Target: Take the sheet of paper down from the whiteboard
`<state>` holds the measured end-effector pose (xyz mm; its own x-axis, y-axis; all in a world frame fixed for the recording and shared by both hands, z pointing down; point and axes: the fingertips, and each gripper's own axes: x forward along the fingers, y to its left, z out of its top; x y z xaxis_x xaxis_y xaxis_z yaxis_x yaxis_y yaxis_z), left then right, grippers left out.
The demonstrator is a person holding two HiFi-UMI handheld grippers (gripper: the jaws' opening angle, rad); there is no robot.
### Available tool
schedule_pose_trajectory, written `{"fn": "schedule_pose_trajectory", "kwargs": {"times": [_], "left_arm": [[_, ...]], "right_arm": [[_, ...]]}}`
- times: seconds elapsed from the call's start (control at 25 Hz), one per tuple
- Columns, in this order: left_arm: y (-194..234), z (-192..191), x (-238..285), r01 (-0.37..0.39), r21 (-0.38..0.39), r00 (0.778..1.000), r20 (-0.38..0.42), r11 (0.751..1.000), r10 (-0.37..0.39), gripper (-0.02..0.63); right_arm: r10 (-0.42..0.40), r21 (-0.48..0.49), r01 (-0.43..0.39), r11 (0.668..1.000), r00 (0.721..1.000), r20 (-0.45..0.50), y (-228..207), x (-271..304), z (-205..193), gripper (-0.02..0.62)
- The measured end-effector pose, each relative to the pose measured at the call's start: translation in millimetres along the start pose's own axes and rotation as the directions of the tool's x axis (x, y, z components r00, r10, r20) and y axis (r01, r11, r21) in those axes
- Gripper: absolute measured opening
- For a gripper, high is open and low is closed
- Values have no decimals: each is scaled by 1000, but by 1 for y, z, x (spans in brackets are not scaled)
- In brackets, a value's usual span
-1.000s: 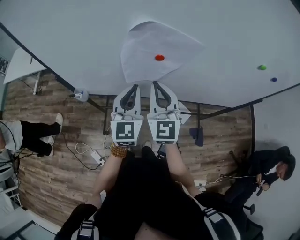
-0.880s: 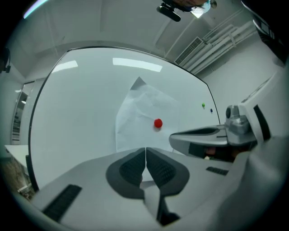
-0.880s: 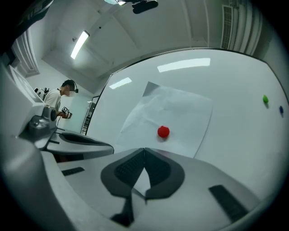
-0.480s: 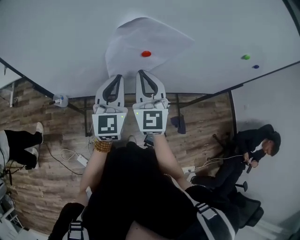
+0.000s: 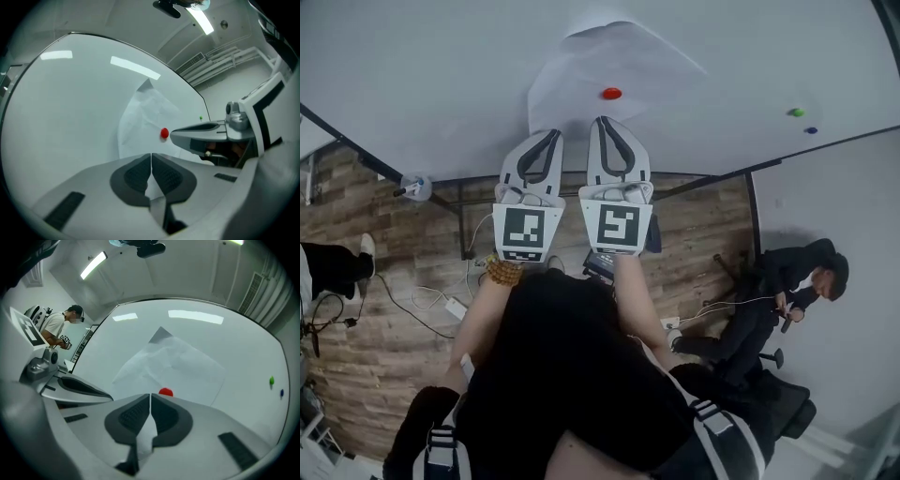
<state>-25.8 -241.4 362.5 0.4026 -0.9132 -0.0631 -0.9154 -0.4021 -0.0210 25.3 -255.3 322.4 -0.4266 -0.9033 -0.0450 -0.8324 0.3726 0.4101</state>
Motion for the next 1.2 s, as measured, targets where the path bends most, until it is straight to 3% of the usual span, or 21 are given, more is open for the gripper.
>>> {"fn": "schedule_pose_trajectory", "kwargs": {"times": [0.16,0.24,0.72,1.2], "left_arm": [[1,2,0,28,10,1000,1,1000,-28,12],[2,3,0,31,13,1000,4,999,-31,13],[19,-2,-6,5,17,1000,-4,1000,-5,12],[39,-1,-16,-44,-7,999,16,999,44,12]], "right_arm": [[-25,-7,24,1000,1000,-19,-6,4,1,6],[-35,-13,35,999,999,-28,-11,6,1,40],[-135,-58,133,989,990,-40,-30,13,2,98],[-133,-89,128,988,989,-60,-31,27,-5,130]]}}
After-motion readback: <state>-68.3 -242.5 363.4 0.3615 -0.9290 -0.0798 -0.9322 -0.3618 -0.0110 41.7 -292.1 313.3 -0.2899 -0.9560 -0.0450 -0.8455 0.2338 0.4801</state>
